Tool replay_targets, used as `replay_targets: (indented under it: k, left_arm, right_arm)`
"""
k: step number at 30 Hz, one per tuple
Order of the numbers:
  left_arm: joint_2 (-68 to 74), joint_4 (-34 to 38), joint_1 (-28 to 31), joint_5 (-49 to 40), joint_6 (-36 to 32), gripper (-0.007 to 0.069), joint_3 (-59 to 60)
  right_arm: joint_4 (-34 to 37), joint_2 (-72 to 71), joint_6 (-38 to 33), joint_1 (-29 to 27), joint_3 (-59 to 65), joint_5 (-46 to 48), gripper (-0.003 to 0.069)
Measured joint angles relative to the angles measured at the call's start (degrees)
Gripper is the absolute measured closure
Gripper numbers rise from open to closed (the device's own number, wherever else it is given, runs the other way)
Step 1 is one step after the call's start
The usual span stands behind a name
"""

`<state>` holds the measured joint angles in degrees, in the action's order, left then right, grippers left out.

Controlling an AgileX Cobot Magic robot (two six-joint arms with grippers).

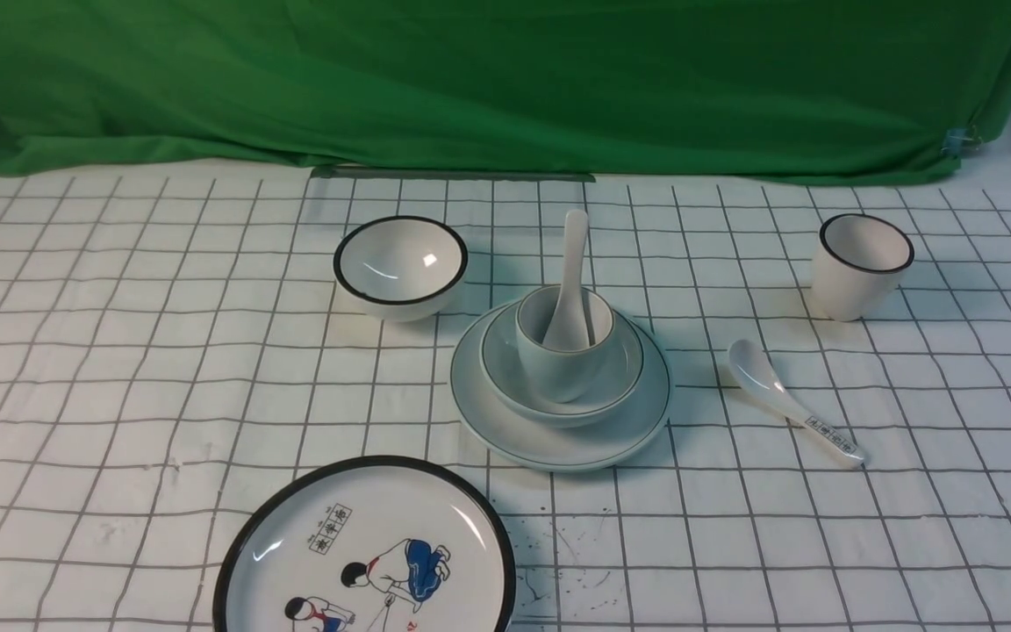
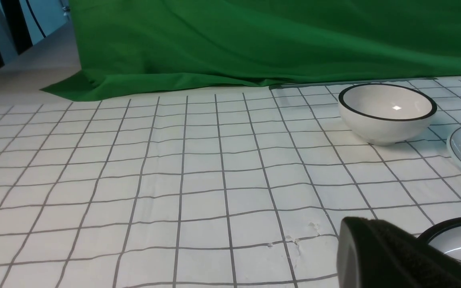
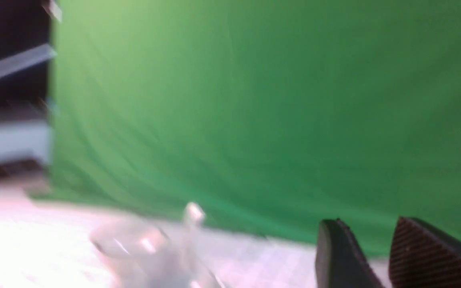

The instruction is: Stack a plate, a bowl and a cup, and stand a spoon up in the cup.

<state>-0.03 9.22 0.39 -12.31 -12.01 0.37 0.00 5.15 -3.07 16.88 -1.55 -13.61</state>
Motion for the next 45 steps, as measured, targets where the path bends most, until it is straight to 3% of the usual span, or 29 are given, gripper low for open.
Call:
replay_targets:
  k: [5,8,45]
  left_arm:
    - [0.0,0.0,0.0,-0.1,0.0,0.0622,0.0]
    - [0.0,0.0,0.0,-0.1,0.0,0.0622,0.0]
    - [0.0,-0.1,0.0,-0.1,-0.3,0.0622,0.0]
  right_arm:
    - [0.0,-4.3,-4.8,-12.1,2.0,22.4,0.0422]
    - [0.0,-5.0,-6.8,-15.5,2.1,27.4,0.0422]
    - [0.0,-5.1,-5.3,-16.8,2.1,28.8,0.0419]
